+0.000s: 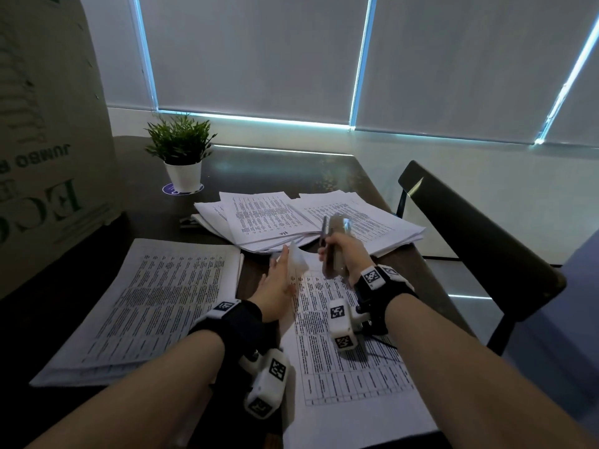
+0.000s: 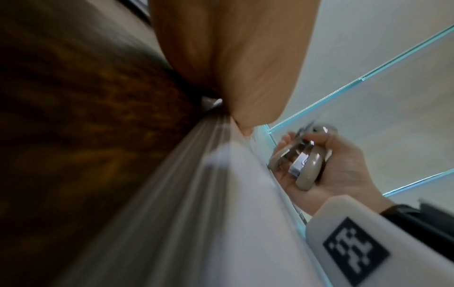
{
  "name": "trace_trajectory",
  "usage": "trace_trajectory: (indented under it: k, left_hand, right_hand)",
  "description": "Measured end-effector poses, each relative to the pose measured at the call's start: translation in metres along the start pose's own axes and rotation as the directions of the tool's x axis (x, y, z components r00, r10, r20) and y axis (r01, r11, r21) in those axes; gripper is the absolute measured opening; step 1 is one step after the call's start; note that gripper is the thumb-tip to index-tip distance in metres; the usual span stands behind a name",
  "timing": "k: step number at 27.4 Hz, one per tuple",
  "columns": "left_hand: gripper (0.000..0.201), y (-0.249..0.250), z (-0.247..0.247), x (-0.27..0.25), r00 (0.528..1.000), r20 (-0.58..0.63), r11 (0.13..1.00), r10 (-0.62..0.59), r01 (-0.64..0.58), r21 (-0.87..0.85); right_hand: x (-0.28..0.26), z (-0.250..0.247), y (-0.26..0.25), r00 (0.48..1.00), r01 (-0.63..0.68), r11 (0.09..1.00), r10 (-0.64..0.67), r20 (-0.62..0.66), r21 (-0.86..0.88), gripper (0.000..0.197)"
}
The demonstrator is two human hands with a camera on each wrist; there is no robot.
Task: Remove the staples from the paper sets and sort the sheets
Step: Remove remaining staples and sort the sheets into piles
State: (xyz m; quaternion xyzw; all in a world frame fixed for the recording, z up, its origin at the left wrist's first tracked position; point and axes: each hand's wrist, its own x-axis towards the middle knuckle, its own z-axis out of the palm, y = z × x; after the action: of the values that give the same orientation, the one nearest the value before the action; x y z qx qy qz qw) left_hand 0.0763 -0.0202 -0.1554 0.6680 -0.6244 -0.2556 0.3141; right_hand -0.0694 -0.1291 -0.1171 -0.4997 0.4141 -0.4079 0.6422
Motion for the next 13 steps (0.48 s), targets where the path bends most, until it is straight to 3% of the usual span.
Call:
trace_trajectory:
  k: [2,4,13]
  left_hand:
    - [0.083,-0.002,-0.001,0.000,1.000,0.003,1.000,-0.004,0.004,0.017]
    - [0.082,-0.004,-0.001,0.002,1.000,0.004,1.000,-0.015,0.015,0.026]
    - [0.087,-0.004,-0.001,0.004,1.000,0.023,0.999,-0.020,0.019,0.039]
  right_hand:
    - [-0.013,0.015,-0.003,0.990,-0.004,0.986,0.028,0.140,-0.168,0.007]
    - [-0.021,0.025,-0.001,0.977,-0.022,0.974,0.069,0.203,-0.226,0.006]
    - [-0.023,0.024,0.001,0.967,-0.093,0.978,0.134,0.219,-0.189,0.014]
